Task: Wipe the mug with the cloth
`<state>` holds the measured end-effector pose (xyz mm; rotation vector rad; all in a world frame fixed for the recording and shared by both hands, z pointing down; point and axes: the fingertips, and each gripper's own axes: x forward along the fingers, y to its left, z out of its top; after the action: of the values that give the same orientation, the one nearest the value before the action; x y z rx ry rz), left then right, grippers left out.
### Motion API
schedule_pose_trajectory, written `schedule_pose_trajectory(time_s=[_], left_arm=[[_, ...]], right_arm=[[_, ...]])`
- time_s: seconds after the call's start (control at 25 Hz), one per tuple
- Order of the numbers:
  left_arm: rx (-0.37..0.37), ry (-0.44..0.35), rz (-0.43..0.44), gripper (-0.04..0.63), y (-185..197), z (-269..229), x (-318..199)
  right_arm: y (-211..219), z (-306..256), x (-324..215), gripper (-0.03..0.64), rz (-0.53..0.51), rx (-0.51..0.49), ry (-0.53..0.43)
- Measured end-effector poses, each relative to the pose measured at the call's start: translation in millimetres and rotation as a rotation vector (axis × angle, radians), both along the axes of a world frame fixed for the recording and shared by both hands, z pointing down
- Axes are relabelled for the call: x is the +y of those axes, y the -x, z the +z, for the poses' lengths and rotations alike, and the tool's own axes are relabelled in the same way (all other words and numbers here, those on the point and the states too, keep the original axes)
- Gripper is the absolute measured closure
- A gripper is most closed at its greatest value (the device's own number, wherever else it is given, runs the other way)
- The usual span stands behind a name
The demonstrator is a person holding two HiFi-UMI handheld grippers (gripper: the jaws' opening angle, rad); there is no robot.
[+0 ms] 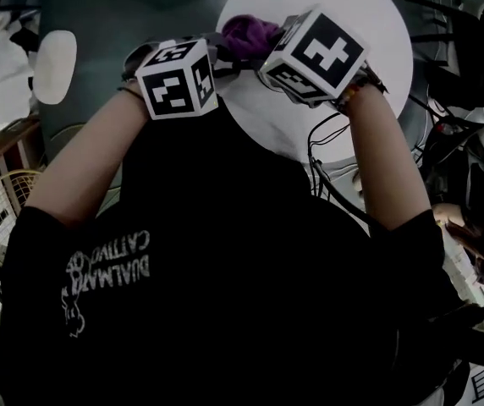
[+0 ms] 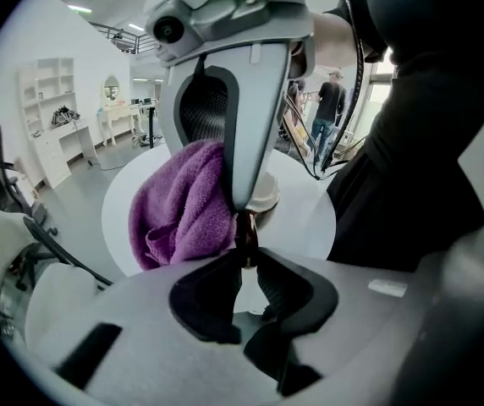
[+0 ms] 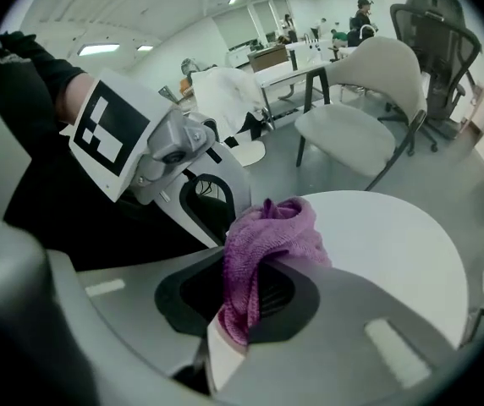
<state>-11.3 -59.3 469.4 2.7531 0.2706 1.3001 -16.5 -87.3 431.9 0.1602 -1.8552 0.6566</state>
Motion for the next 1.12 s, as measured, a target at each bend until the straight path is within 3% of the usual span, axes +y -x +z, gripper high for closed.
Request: schedule_pose_trajectory(time_s=[0.64, 1.12], left_arm=[[0.02, -0.006, -0.069, 0.537, 16, 3, 0], [0.028, -0.02, -0.117, 0.535, 7, 5, 7]], right_arm=[[27, 18, -8, 0.571, -0.17, 0.087, 0.18], [23, 35, -7, 0.571, -0.205, 0.135, 0.238]])
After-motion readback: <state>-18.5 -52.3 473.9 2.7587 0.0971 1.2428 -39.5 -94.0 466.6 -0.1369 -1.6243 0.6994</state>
